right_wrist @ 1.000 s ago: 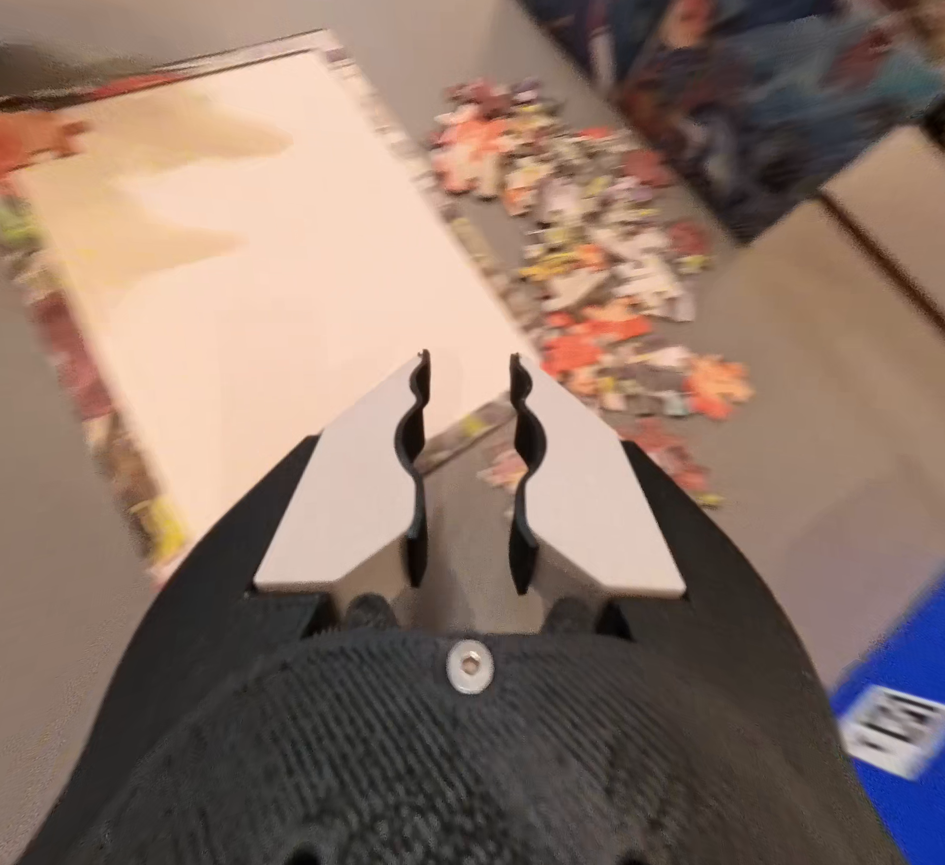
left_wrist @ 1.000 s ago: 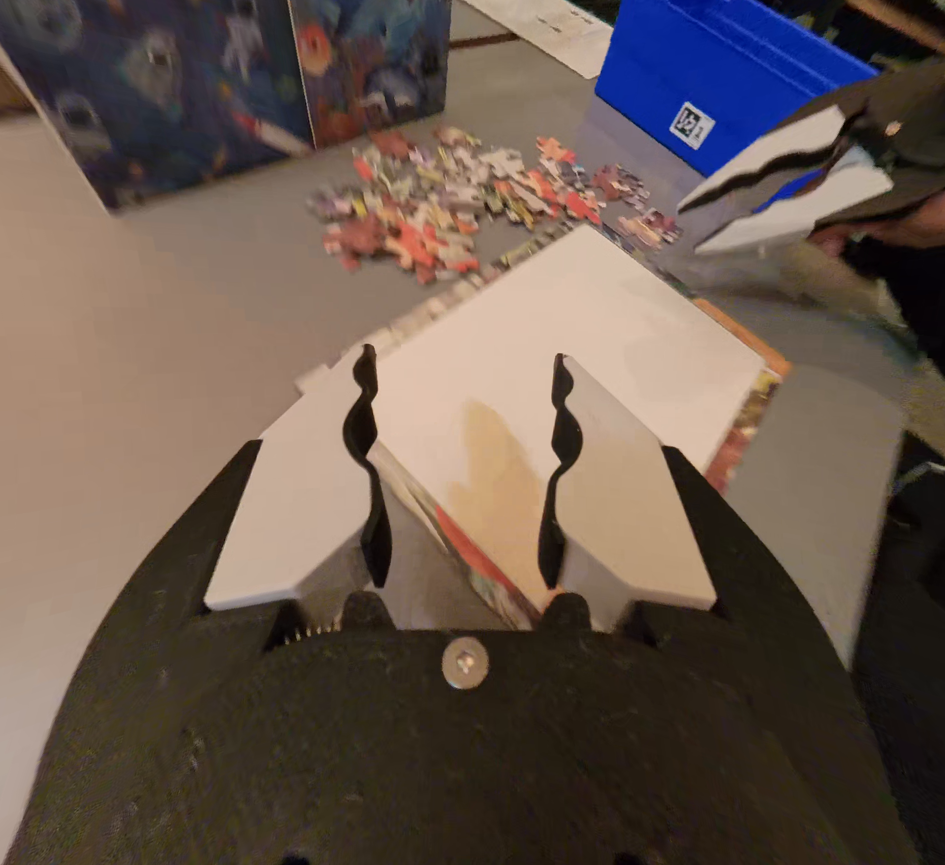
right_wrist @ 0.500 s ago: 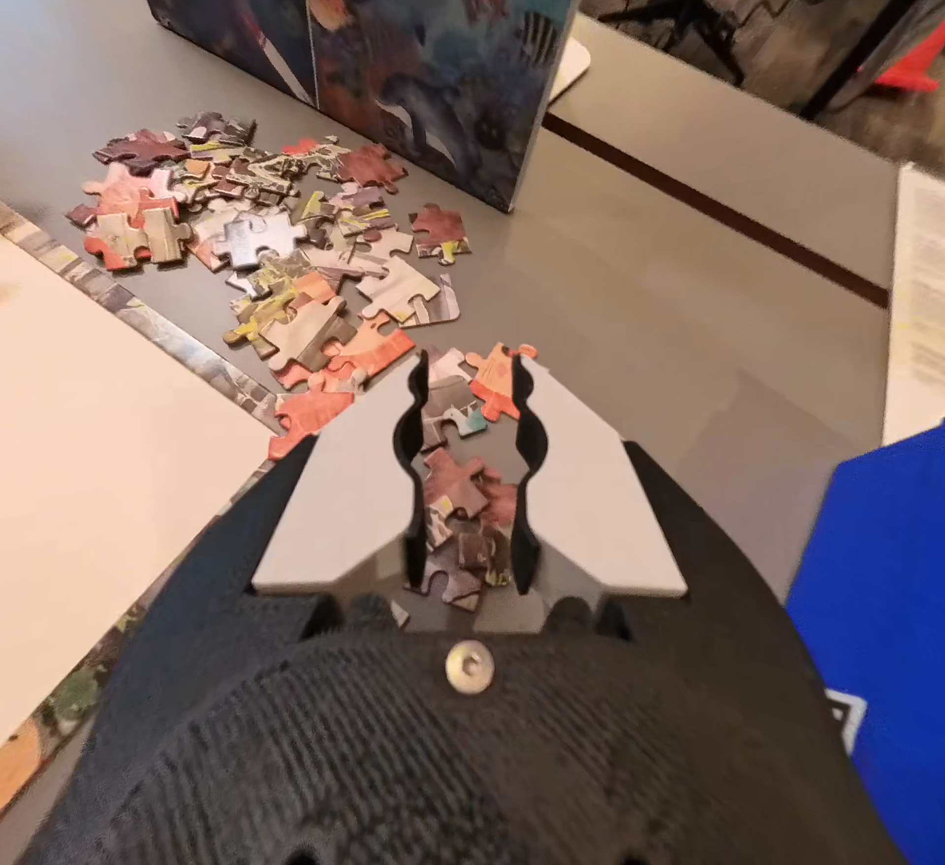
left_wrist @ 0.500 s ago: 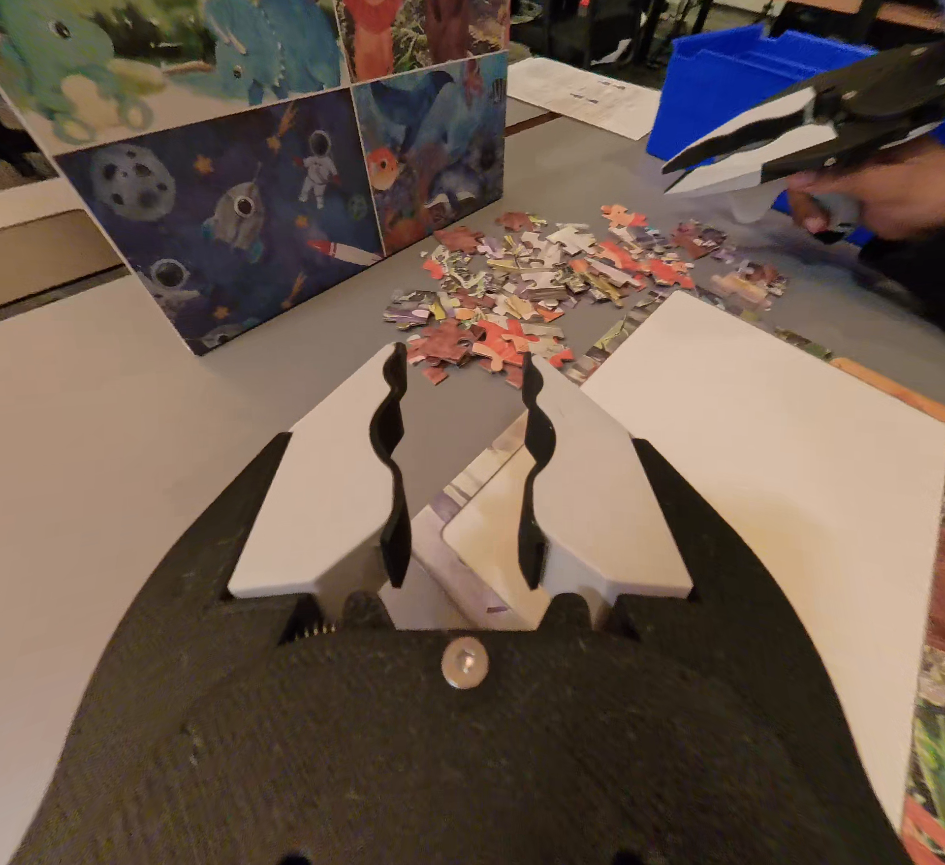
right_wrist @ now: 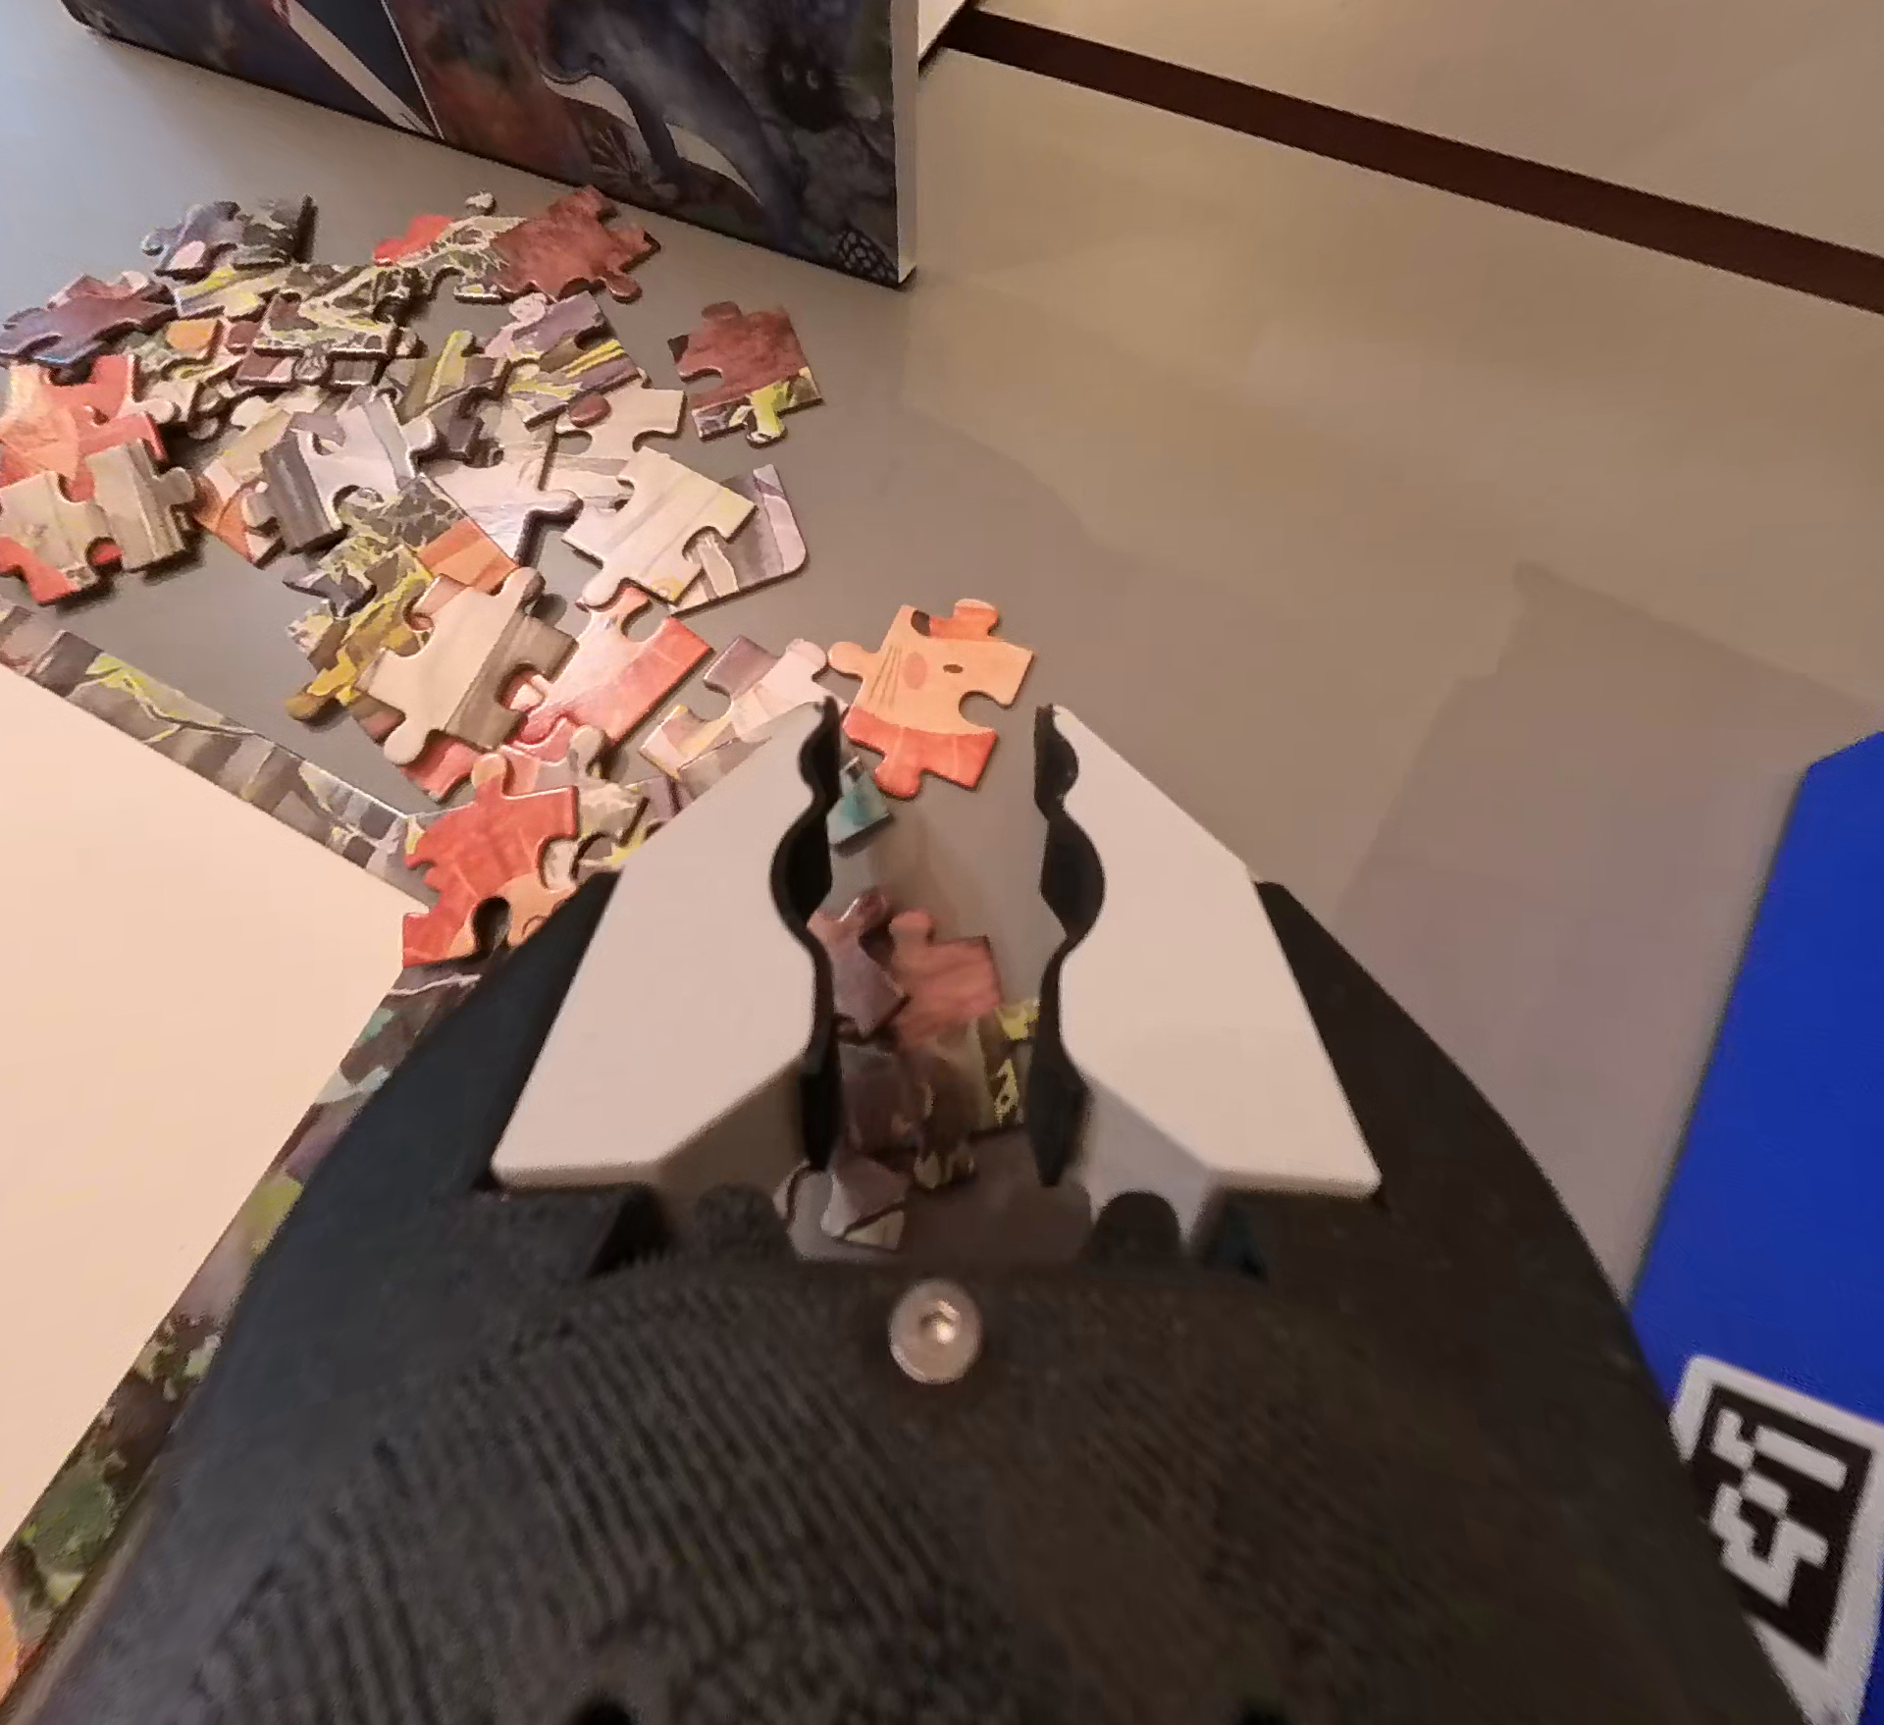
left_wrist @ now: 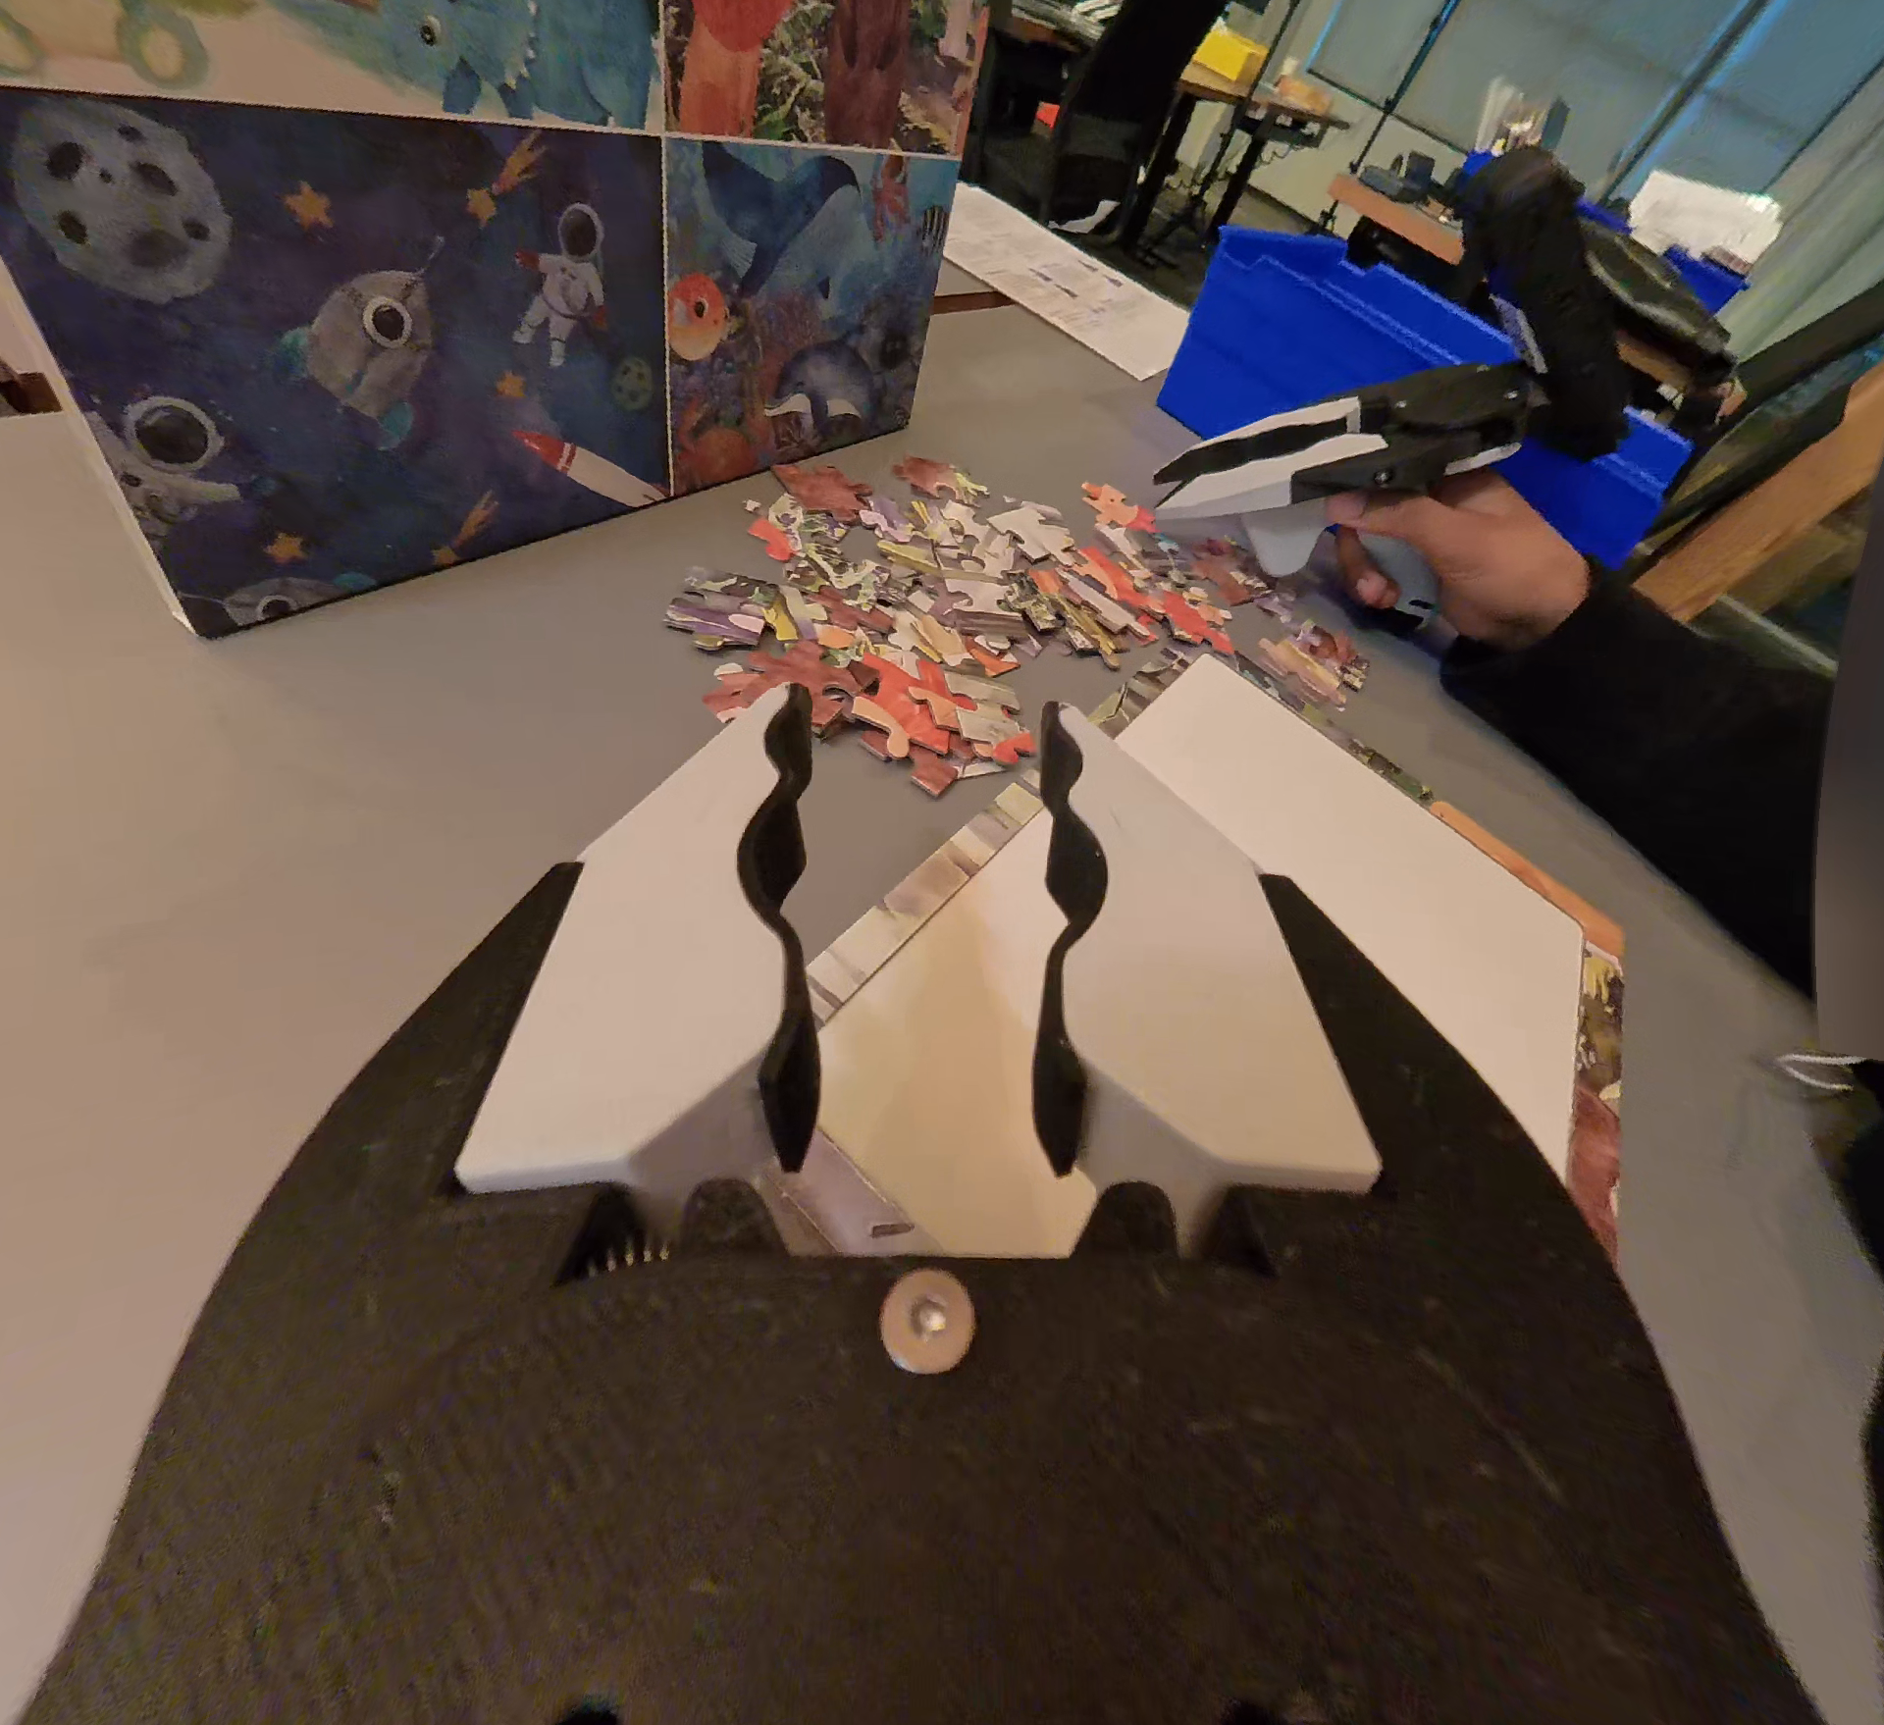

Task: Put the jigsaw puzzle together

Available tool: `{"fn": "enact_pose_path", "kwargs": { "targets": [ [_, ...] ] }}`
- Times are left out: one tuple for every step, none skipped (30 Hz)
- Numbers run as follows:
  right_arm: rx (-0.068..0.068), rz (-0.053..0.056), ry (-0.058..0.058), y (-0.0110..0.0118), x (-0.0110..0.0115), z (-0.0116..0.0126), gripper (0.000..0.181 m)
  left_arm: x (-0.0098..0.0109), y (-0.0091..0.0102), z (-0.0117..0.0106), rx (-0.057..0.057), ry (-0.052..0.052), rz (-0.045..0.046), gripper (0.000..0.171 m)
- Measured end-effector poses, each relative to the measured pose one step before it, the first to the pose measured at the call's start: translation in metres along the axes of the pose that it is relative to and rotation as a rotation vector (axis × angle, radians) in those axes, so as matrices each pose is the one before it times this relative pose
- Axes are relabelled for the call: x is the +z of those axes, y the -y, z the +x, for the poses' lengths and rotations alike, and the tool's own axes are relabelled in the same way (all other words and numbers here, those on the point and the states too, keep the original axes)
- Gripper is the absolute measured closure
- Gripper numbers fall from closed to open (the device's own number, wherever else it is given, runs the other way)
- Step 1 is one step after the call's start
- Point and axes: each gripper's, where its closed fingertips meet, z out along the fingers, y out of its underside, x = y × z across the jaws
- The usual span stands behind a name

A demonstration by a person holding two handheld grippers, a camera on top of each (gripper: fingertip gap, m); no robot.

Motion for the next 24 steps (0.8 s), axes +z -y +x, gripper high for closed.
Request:
{"fn": "enact_pose_path", "kwargs": {
  "targets": [
    [-0.0030, -0.0031, -0.0011, 0.00085, 0.00199, 0.00008, 0.144, -0.00024, 0.00088, 0.00027, -0.0155, -0.0082, 0.00564, 0.129],
    [-0.0014, -0.0038, 0.0042, 0.00097, 0.00236, -0.00056, 0.144, -0.00010, 0.00066, 0.00032, -0.0163, -0.0083, 0.00582, 0.129],
    [0.0013, -0.0072, 0.0089, 0.00048, 0.00255, -0.00115, 0.144, -0.00003, 0.00043, 0.00033, -0.0150, -0.0090, 0.00526, 0.129],
    [0.0014, -0.0135, 0.0102, -0.00081, 0.00267, -0.00138, 0.144, -0.00015, 0.00013, 0.00006, -0.0131, -0.0069, 0.00427, 0.130],
    [-0.0005, -0.0199, 0.0066, -0.00208, 0.00248, -0.00097, 0.144, -0.00005, -0.00003, -0.00032, -0.0123, -0.0041, 0.00275, 0.130],
    [0.0020, -0.0086, 0.0031, -0.00061, 0.00150, -0.00054, 0.144, -0.00011, 0.00024, -0.00004, -0.0089, -0.0041, 0.00223, 0.130],
    [0.0031, -0.0019, -0.0005, 0.00006, 0.00052, 0.00026, 0.144, -0.00036, 0.00078, 0.00011, -0.0048, -0.0027, 0.00390, 0.130],
    [0.0050, -0.0007, -0.0001, -0.00004, 0.00025, 0.00048, 0.144, -0.00057, 0.00106, -0.00024, -0.0004, 0.0010, 0.00473, 0.130],
    [0.0095, -0.0024, -0.0090, -0.00030, 0.00019, 0.00206, 0.149, -0.00046, 0.00066, -0.00068, 0.0034, 0.0047, 0.00343, 0.130],
    [0.0092, -0.0017, -0.0122, -0.00017, 0.00012, 0.00246, 0.153, -0.00046, 0.00034, -0.00083, 0.0050, 0.0059, 0.00126, 0.130],
    [0.0035, -0.0002, -0.0047, -0.00007, 0.00004, 0.00092, 0.154, -0.00026, 0.00014, -0.00083, 0.0047, 0.0058, -0.00003, 0.130],
    [-0.0013, 0.0001, -0.0018, -0.00004, -0.00002, 0.00007, 0.156, -0.00014, 0.00030, -0.00021, 0.0031, 0.0030, 0.00154, 0.130],
    [-0.0036, 0.0008, -0.0055, 0.00015, -0.00015, 0.00031, 0.157, -0.00021, 0.00059, 0.00030, 0.0022, -0.0001, 0.00223, 0.130],
    [-0.0048, 0.0016, -0.0095, 0.00019, -0.00015, 0.00054, 0.160, -0.00012, 0.00032, 0.00045, 0.0030, 0.0005, 0.00182, 0.131],
    [-0.0057, 0.0019, -0.0084, 0.00014, -0.00025, 0.00048, 0.166, -0.00017, 0.00037, 0.00008, 0.0045, 0.0027, 0.00150, 0.131],
    [-0.0070, 0.0008, -0.0035, 0.00016, -0.00013, -0.00030, 0.174, -0.00022, 0.00036, -0.00012, 0.0061, 0.0038, 0.00168, 0.131],
    [-0.0071, 0.0005, -0.0079, 0.00007, -0.00007, 0.00010, 0.175, -0.00020, 0.00021, -0.00026, 0.0069, 0.0050, 0.00159, 0.131],
    [-0.0072, 0.0006, -0.0098, 0.00011, -0.00006, 0.00051, 0.176, 0.00012, -0.00021, -0.00045, 0.0064, 0.0050, -0.00053, 0.132],
    [-0.0076, 0.0005, -0.0065, 0.00001, -0.00003, -0.00005, 0.177, 0.00026, -0.00059, -0.00032, 0.0043, 0.0030, -0.00219, 0.133],
    [-0.0065, 0.0006, -0.0039, 0.00010, -0.00011, -0.00028, 0.178, 0.00038, -0.00057, 0.00007, 0.0020, 0.0007, -0.00171, 0.133],
    [-0.0034, 0.0013, -0.0053, 0.00013, -0.00013, 0.00038, 0.180, 0.00037, -0.00057, 0.00011, 0.0011, 0.0001, -0.00117, 0.133],
    [-0.0011, 0.0015, -0.0057, 0.00019, -0.00024, 0.00057, 0.181, 0.00028, -0.00046, 0.00001, 0.0010, 0.0006, -0.00109, 0.133],
    [0.0000, 0.0010, -0.0041, 0.00011, -0.00012, 0.00046, 0.181, 0.00025, -0.00052, -0.00006, 0.0014, 0.0009, -0.00149, 0.133],
    [0.0017, 0.0009, -0.0051, 0.00009, -0.00012, 0.00084, 0.181, 0.00018, -0.00037, -0.00025, 0.0019, 0.0018, -0.00114, 0.134]
  ]
}}
